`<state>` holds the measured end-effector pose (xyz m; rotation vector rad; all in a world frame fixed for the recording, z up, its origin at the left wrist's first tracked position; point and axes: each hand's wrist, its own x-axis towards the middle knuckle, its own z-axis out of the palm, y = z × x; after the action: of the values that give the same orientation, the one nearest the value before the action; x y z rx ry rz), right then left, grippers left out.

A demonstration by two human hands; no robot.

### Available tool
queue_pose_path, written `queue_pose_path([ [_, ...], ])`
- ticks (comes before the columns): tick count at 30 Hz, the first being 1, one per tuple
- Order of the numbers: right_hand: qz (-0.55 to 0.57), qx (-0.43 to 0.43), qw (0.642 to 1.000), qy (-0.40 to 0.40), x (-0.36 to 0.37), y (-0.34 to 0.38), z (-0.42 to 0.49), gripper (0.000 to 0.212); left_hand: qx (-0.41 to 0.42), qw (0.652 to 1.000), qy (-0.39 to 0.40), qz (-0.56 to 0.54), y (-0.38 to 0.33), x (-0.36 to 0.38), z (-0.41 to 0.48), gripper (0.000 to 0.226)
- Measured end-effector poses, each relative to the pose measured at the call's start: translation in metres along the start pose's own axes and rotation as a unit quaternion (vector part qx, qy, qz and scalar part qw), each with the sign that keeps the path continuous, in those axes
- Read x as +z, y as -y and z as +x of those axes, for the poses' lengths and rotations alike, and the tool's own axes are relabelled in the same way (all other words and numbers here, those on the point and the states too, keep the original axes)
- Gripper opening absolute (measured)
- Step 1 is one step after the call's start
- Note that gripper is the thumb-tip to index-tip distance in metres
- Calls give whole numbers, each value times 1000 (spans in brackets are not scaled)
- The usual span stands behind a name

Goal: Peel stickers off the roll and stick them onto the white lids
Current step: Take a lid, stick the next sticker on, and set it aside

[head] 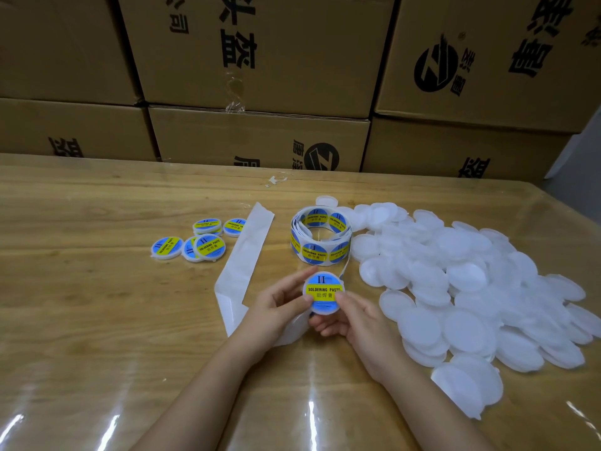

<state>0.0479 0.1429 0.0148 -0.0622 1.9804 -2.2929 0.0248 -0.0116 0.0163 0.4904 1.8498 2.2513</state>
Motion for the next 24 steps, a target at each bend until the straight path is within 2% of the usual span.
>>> queue_pose_path([
  [4,-38,-20,999,4,2,-2,-1,31,20,997,-39,71,-2,-8,0,42],
  [7,-74,-58,995,-19,3,-3,-2,19,39,993,-78,81,-4,-13,2,41],
  [11,-188,-78,977,-57,1,-5,-4,48,10,999,-22,34,-8,-22,1,34],
  [15,-235,-71,969,-39,4,-2,-7,26,10,1000,-19,11,-8,-25,1,31],
  [17,-220,-72,972,-44,5,-2,-7,17,41,996,-78,9,-11,-30,5,27],
  [19,-216,-74,973,-42,5,-2,-7,12,71,982,-175,22,-12,-41,8,26],
  [22,-223,-70,972,-37,4,-1,-7,11,96,944,-313,50,-14,-67,10,25],
  [24,-220,-70,972,-33,2,-1,-7,12,100,906,-398,102,-13,-87,10,20],
])
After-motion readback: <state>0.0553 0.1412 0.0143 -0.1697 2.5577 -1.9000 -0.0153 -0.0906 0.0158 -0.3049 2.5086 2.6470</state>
